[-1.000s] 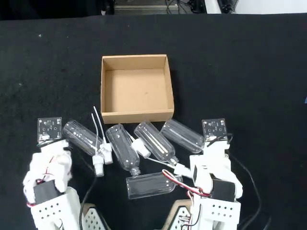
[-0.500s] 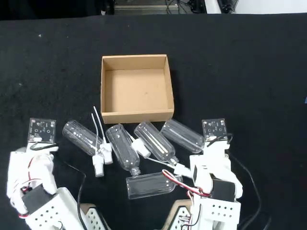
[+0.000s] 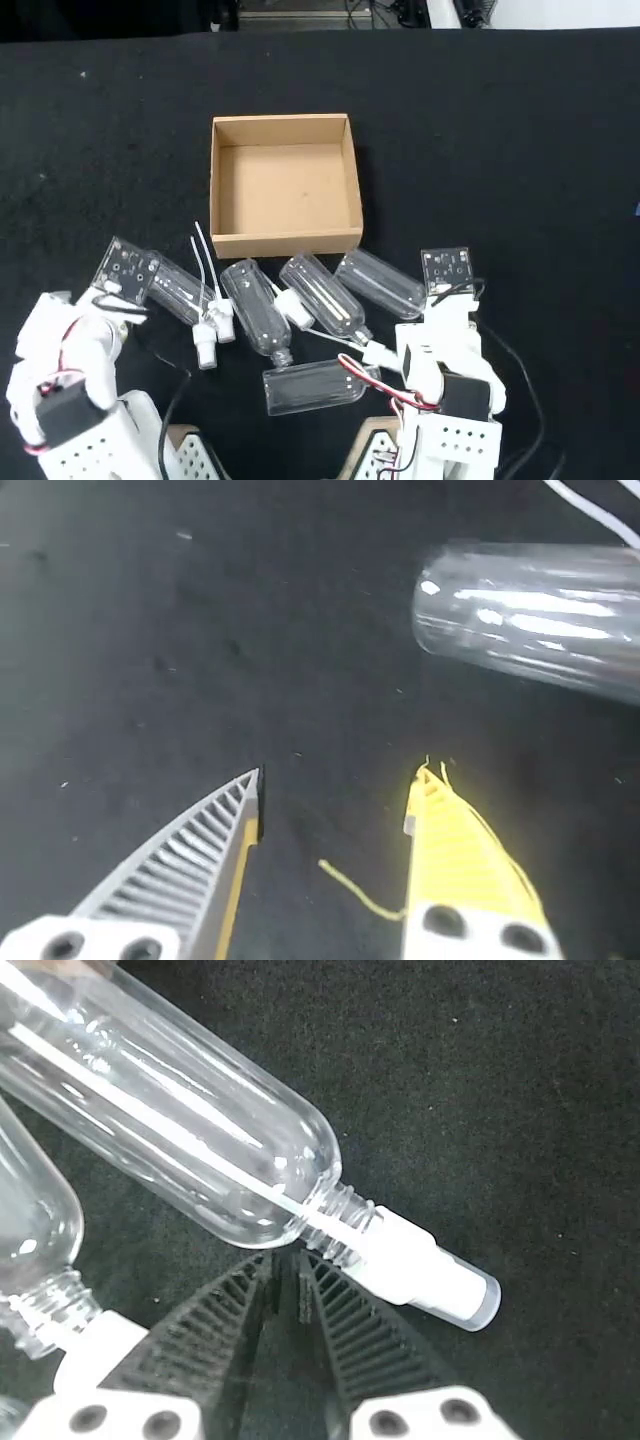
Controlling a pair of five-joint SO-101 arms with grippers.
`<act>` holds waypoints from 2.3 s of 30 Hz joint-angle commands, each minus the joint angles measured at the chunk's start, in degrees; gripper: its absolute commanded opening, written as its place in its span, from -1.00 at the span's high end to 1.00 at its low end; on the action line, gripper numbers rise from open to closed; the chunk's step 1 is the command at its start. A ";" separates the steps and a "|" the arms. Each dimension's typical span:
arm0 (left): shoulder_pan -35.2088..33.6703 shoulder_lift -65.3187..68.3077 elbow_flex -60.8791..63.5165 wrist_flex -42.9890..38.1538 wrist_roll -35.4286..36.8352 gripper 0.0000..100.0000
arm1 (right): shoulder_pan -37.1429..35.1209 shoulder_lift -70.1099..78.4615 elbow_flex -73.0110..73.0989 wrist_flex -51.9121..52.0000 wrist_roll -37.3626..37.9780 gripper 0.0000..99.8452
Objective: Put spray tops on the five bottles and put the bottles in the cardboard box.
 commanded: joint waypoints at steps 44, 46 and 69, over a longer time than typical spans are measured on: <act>28.70 57.05 -21.23 -11.08 -25.32 0.30 | 1.41 -5.49 -0.22 0.35 0.09 0.98; 29.67 57.05 -19.38 -12.48 -25.32 0.30 | 1.41 -5.49 -0.22 0.35 0.09 0.98; 29.49 56.26 -14.73 -12.75 -25.58 0.54 | 1.41 -5.49 -0.22 0.35 0.09 0.98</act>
